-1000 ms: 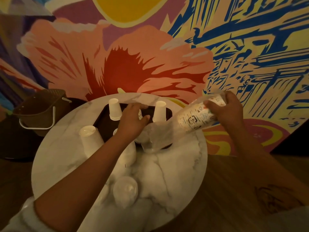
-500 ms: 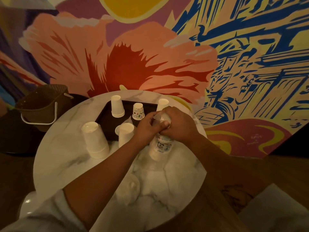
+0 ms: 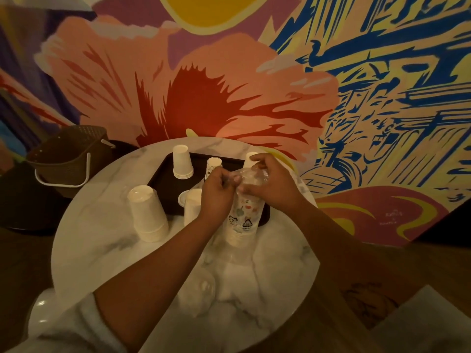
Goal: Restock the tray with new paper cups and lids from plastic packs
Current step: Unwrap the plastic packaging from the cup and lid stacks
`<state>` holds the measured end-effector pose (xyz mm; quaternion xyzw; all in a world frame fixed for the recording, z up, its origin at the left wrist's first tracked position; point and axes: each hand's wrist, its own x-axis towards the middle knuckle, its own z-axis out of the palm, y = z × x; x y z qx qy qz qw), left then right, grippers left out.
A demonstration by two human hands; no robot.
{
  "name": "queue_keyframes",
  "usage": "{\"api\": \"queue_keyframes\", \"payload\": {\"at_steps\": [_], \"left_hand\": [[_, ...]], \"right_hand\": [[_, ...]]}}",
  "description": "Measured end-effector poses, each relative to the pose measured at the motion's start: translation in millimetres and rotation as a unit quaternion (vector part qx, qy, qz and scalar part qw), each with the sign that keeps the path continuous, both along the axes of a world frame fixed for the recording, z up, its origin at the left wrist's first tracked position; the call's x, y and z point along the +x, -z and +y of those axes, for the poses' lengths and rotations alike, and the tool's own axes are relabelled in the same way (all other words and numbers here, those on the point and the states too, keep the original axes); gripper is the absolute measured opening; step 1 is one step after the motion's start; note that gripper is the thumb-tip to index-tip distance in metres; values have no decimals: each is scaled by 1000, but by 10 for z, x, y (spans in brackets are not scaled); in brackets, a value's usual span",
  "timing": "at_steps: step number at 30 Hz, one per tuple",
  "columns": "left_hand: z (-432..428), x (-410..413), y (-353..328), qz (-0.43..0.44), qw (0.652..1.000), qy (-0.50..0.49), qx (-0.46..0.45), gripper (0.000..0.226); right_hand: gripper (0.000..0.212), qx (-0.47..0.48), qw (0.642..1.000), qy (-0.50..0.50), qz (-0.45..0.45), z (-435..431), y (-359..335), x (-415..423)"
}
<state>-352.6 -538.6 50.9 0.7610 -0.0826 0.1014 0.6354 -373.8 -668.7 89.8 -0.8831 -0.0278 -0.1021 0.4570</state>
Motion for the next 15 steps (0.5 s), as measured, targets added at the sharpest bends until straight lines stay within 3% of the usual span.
{"api": "queue_keyframes", "payload": {"at_steps": [3, 10, 13, 15], "left_hand": [[11, 28, -57, -8, 1000, -6, 0, 28], [-12, 9, -224, -18, 998, 21, -53, 22], [5, -17, -166, 28, 994, 57, -89, 45], [16, -46, -96, 63, 994, 70, -58, 57]], "right_hand": [[64, 130, 990, 32, 49, -61, 30, -8], [15, 177, 982, 42, 56, -130, 123, -6], [6, 179, 981, 60, 35, -126, 102, 5], [4, 188, 980, 65, 23, -120, 121, 2]]}}
